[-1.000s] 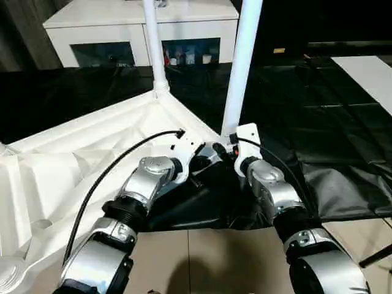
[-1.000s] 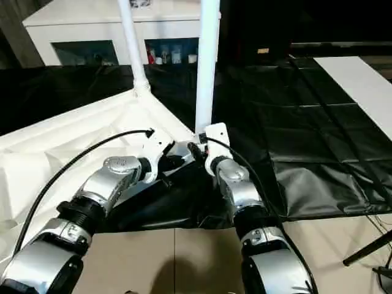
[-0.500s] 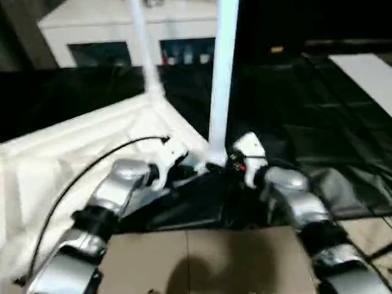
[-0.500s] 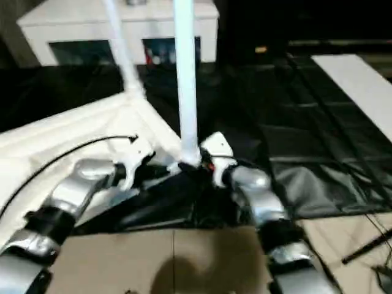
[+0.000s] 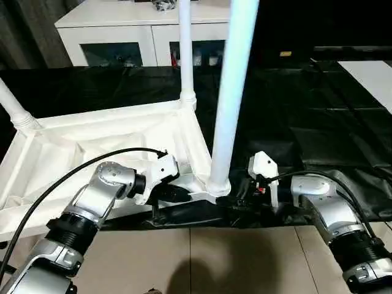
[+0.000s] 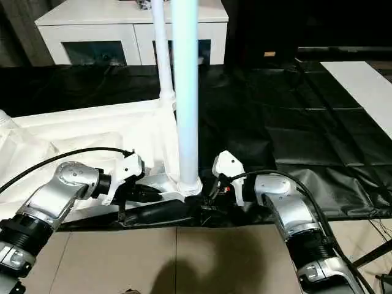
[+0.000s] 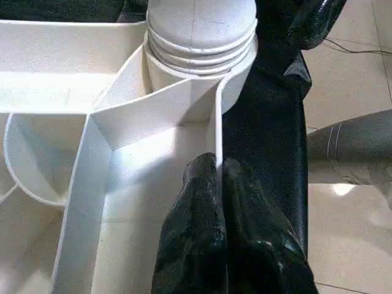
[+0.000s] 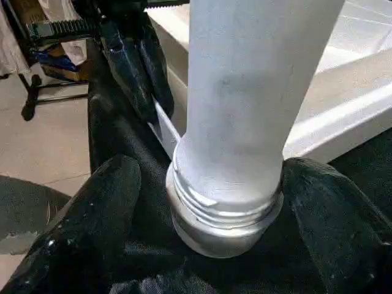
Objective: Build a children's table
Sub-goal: Rotate leg to tighten
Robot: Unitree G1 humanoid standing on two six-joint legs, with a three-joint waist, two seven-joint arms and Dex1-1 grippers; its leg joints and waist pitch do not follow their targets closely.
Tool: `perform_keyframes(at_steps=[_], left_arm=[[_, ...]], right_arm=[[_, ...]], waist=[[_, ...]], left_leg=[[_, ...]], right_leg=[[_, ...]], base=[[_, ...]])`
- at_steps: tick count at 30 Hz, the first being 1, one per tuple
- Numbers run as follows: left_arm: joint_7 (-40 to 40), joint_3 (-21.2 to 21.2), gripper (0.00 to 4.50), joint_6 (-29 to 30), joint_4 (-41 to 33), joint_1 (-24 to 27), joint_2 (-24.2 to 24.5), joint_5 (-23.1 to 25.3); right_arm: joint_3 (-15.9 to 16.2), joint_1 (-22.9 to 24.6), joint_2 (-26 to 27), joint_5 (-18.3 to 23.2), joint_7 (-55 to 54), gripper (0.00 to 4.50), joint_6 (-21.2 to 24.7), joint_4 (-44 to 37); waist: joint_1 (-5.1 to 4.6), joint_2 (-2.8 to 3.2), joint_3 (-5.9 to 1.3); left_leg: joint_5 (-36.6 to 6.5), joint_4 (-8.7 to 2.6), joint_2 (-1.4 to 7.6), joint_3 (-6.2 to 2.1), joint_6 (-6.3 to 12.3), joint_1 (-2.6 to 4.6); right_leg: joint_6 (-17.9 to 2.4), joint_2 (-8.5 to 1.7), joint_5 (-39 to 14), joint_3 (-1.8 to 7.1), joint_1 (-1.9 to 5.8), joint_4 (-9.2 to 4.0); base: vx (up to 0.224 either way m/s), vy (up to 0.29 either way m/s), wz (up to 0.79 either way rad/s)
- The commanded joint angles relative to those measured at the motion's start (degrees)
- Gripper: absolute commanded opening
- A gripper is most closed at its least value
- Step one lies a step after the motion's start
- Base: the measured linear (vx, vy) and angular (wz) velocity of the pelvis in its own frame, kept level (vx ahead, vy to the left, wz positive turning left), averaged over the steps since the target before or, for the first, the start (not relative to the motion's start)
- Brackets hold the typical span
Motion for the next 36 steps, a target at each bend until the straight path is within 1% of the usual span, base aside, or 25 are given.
perform_keyframes(at_steps=[1,2,3,4,5,7,8,9,12,13,14,16,17,19,22,24,27,28,29,31,32,33,34,35,36], left_arm=[[-0.78,-1.04,0.00,0.35,-1.66,0.30,-0.29,-0.04],[-0.87,-1.05,0.00,0.45,-1.79,0.47,-0.29,-0.03],[-0.83,-0.98,0.00,0.51,-1.76,0.51,-0.37,-0.08],[-0.83,-0.97,0.00,0.52,-1.75,0.51,-0.38,-0.08],[-0.80,-0.93,0.00,0.54,-1.72,0.52,-0.42,-0.11],[-0.68,-0.97,0.00,0.47,-1.37,0.47,-0.55,0.04],[-0.69,-1.00,0.00,0.42,-1.24,0.42,-0.54,0.09],[-0.76,-0.97,0.00,0.49,-1.31,0.43,-0.47,0.04],[-1.04,-0.91,0.00,0.63,-1.39,0.48,-0.26,-0.06],[-1.09,-0.97,0.00,0.57,-1.30,0.49,-0.24,0.04],[-1.12,-0.99,0.00,0.54,-1.20,0.47,-0.25,0.12],[-1.27,-0.99,0.00,0.52,-1.08,0.40,-0.27,0.16],[-1.36,-1.02,0.00,0.56,-1.07,0.40,-0.23,0.17],[-1.45,-1.16,0.00,0.57,-0.99,0.41,-0.11,0.36],[-1.06,-1.17,0.00,0.49,-0.67,0.29,-0.26,0.56],[0.32,-0.98,0.00,0.71,-0.47,0.28,-0.93,0.82],[5.48,0.48,0.00,0.84,1.31,-0.42,-3.36,1.32],[8.05,1.14,0.00,1.02,2.58,-1.01,-4.55,1.63],[10.78,1.71,0.00,1.07,4.11,-1.75,-5.81,2.07],[14.93,2.49,0.00,1.69,6.42,-2.99,-7.79,2.70],[18.90,3.52,0.00,2.66,8.58,-4.34,-9.81,2.83],[20.18,3.88,0.00,3.01,9.30,-4.81,-10.47,2.83],[24.23,5.17,0.00,4.12,11.56,-6.29,-12.31,2.67],[30.26,7.07,0.00,5.63,14.88,-8.50,-14.74,2.46],[31.01,7.26,0.00,5.76,15.30,-8.79,-15.02,2.47]], right_arm=[[0.91,-1.22,1.11,0.43,0.89,3.74,0.99,-0.04],[0.83,-1.60,1.45,0.49,0.91,3.74,1.23,0.58],[0.74,-1.83,1.60,0.49,0.85,3.74,1.21,1.04],[0.74,-1.85,1.62,0.49,0.84,3.60,1.21,1.08],[0.69,-1.94,1.67,0.51,0.83,3.60,1.21,1.25],[0.07,-2.37,2.00,1.25,1.00,3.37,1.71,1.88],[-0.06,-2.47,2.08,1.46,1.11,3.30,1.91,1.98],[-0.02,-2.49,2.08,1.34,1.18,3.30,1.87,2.04],[0.11,-2.29,2.02,1.01,1.32,3.03,1.77,1.92],[0.03,-2.14,1.97,1.03,1.42,2.96,1.90,1.73],[-0.05,-1.91,1.84,1.06,1.56,2.81,2.01,1.44],[-0.13,-1.53,1.50,1.12,1.75,2.74,2.03,1.17],[-0.15,-1.43,1.40,1.14,1.81,2.59,1.98,1.16],[-0.08,-1.28,1.23,1.02,2.05,2.52,1.78,1.37],[-0.03,-1.32,1.23,0.79,1.98,2.44,1.53,1.79],[-0.68,-1.23,2.19,1.28,0.77,2.41,1.88,2.11],[-2.22,-1.45,4.87,0.81,-5.02,2.30,2.68,3.72],[-2.75,-1.52,6.07,0.35,-7.89,2.23,2.89,4.57],[-3.35,-1.54,7.42,-0.09,-11.19,2.23,3.23,5.34],[-4.52,-1.55,9.60,-0.21,-16.27,2.13,4.95,6.08],[-5.65,-1.67,11.56,-0.22,-20.84,2.11,6.36,6.62],[-6.01,-1.73,12.18,-0.29,-22.37,2.11,6.70,6.85],[-7.13,-2.10,13.91,-0.57,-26.96,2.08,7.59,7.94],[-8.89,-2.92,16.27,-1.15,-33.98,2.07,8.94,10.11],[-9.11,-3.06,16.57,-1.27,-34.99,2.06,9.10,10.45]], waist=[[0.07,-0.85,-3.82],[0.05,-0.64,-3.89],[0.04,-0.65,-3.91],[0.11,-0.62,-4.00],[0.10,-0.63,-4.00],[0.18,-0.69,-4.06],[0.19,-0.69,-3.98],[0.26,-0.40,-3.98],[0.28,-0.55,-3.96],[0.23,-0.34,-3.96],[0.20,-0.45,-3.96],[0.25,-0.44,-3.99],[0.27,-0.33,-4.00],[0.30,-0.25,-4.05],[0.31,-0.34,-4.04],[0.44,-0.35,-4.03],[0.40,-0.37,-3.76],[0.39,-0.31,-3.64],[0.19,-0.27,-3.52],[0.07,-0.25,-3.48],[-0.16,-0.26,-3.30],[-0.26,-0.15,-3.28],[-0.45,-0.32,-3.20],[-0.73,-0.41,-3.09],[-0.76,-0.28,-3.08]], left_leg=[[-13.84,-4.32,1.03,-0.10,3.16,0.70],[-13.36,-4.25,1.02,-0.09,3.34,0.72],[-13.16,-4.22,1.03,-0.06,3.41,0.74],[-12.70,-4.13,1.03,-0.01,3.56,0.84],[-12.48,-4.11,1.02,-0.01,3.61,0.80],[-11.47,-4.05,0.98,-0.02,3.99,0.64],[-11.95,-4.08,0.99,0.02,3.98,0.68],[-12.21,-4.06,1.00,0.01,3.84,0.76],[-12.93,-4.15,0.97,-0.01,3.34,0.76],[-12.99,-4.19,0.99,-0.04,3.21,0.74],[-13.07,-4.19,0.99,-0.05,3.15,0.77],[-12.98,-4.16,0.98,-0.04,3.17,0.79],[-12.99,-4.16,0.99,-0.05,3.19,0.78],[-12.77,-4.13,0.99,-0.06,3.17,0.76],[-12.93,-4.13,0.99,-0.05,3.21,0.78],[-13.07,-4.12,0.98,-0.04,3.23,0.76],[-14.91,-4.30,0.99,-0.01,2.71,0.94],[-15.59,-4.36,0.88,-0.04,2.10,0.99],[-16.87,-4.48,0.80,-0.09,1.35,1.12],[-18.24,-4.64,0.75,-0.28,0.50,1.33],[-18.90,-4.77,0.66,-0.33,0.21,1.19],[-19.53,-4.80,0.65,-0.34,-0.10,1.35],[-21.17,-4.77,0.52,-0.39,-0.34,1.64],[-21.23,-4.83,0.37,-0.45,-0.55,1.41],[-21.56,-4.83,0.31,-0.57,-0.82,1.50]], right_leg=[[-12.21,-2.46,-15.03,2.01,2.75,-4.34],[-12.67,-2.43,-13.84,2.02,2.72,-4.19],[-12.84,-2.39,-13.34,2.01,2.71,-4.16],[-13.22,-2.36,-12.26,2.01,2.66,-4.08],[-13.43,-2.38,-11.79,2.00,2.71,-4.01],[-13.82,-2.36,-10.20,1.92,2.90,-3.78],[-13.75,-2.37,-10.91,1.93,2.83,-3.91],[-13.69,-2.41,-11.29,1.93,2.80,-3.92],[-13.12,-2.40,-12.37,1.95,2.89,-4.06],[-13.06,-2.38,-12.30,1.95,2.89,-4.06],[-13.07,-2.35,-12.18,1.93,2.89,-4.05],[-13.16,-2.35,-12.01,1.93,2.89,-4.04],[-13.21,-2.37,-11.93,1.93,2.89,-4.02],[-13.45,-2.34,-11.03,1.91,2.92,-3.93],[-13.52,-2.34,-11.09,1.90,2.94,-3.96],[-13.51,-2.38,-11.25,1.91,2.95,-3.98],[-12.95,-2.42,-14.27,1.95,2.71,-4.35],[-12.53,-2.49,-16.24,1.93,2.63,-4.60],[-11.72,-2.47,-18.90,1.90,2.51,-4.91],[-10.37,-2.52,-21.84,1.84,2.47,-5.22],[-9.79,-2.41,-22.76,1.76,2.47,-5.37],[-9.55,-2.40,-23.37,1.78,2.33,-5.46],[-9.07,-2.47,-25.52,1.70,2.16,-5.80],[-8.44,-2.51,-27.08,1.66,2.25,-5.86],[-8.06,-2.56,-28.13,1.58,2.13,-5.98]], base=[[0.000,0.000,0.00],[0.000,0.000,0.00],[0.000,0.000,0.00],[0.000,0.000,0.00],[0.000,0.000,0.00],[0.000,0.000,0.00],[0.000,0.000,0.00],[0.000,0.000,0.00],[0.000,0.000,0.00],[0.000,0.000,0.00],[0.000,0.000,0.00],[0.000,0.000,0.00],[0.000,0.000,0.00],[0.000,0.000,0.00],[0.000,0.000,0.00],[0.000,0.000,0.00],[0.000,0.000,0.00],[0.000,0.000,0.00],[0.000,0.000,0.00],[0.000,0.000,0.00],[0.000,0.000,0.00],[0.000,0.000,0.00],[0.000,0.000,0.00],[0.000,0.000,0.00],[0.000,0.000,0.00]])
